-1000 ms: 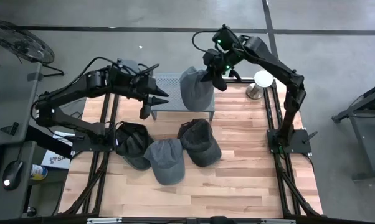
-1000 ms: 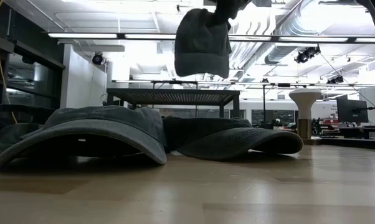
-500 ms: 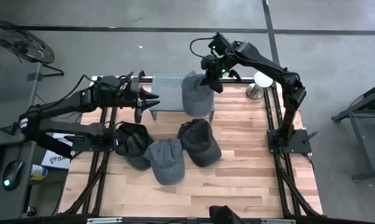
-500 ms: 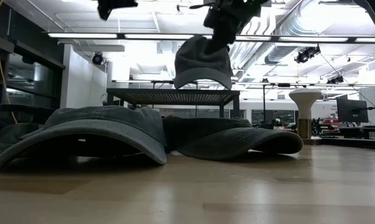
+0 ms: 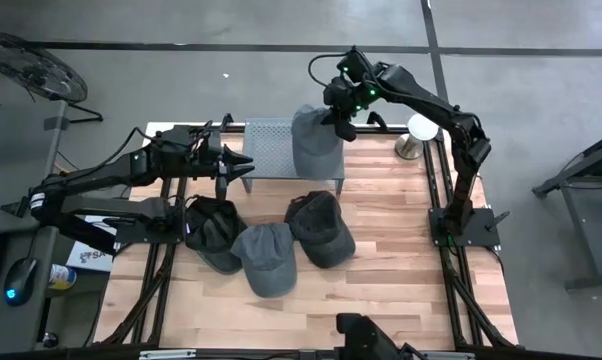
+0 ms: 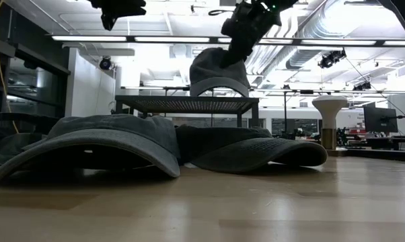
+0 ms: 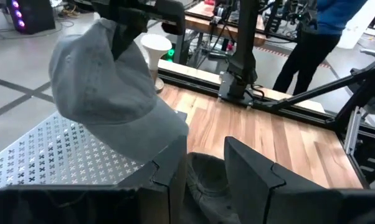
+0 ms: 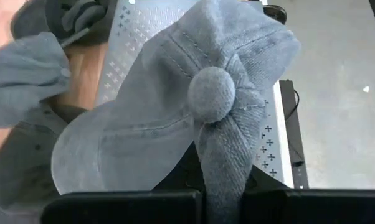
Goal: Pick & Place hat
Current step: Put the right gray cap on the shelf
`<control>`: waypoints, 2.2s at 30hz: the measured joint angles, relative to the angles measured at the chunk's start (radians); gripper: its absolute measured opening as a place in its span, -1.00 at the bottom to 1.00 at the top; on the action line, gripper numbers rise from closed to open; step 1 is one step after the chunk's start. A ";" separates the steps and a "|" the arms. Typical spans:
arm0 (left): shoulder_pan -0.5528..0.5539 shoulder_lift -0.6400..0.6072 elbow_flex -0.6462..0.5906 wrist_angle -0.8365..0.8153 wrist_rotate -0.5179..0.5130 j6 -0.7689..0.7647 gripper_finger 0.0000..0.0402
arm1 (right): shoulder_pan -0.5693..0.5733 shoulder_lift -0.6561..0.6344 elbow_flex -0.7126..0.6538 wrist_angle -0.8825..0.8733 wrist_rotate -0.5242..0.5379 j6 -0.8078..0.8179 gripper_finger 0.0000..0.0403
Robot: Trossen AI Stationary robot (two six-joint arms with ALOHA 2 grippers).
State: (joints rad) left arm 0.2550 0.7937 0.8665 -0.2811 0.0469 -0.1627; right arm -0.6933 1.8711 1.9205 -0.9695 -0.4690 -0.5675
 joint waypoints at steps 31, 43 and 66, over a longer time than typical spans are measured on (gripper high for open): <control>0.000 -0.005 0.000 0.047 -0.005 -0.029 -0.46 | -0.029 0.051 -0.008 0.011 0.002 -0.233 -0.99; 0.000 -0.005 0.000 0.047 -0.006 -0.026 -0.46 | -0.031 0.063 -0.008 0.042 0.022 -0.237 -0.89; 0.000 -0.005 0.000 0.047 -0.006 -0.026 -0.46 | 0.003 0.062 -0.007 0.032 0.076 -0.219 -0.63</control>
State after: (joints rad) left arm 0.2550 0.7890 0.8665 -0.2340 0.0414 -0.1890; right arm -0.6904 1.9335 1.9133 -0.9375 -0.3927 -0.7867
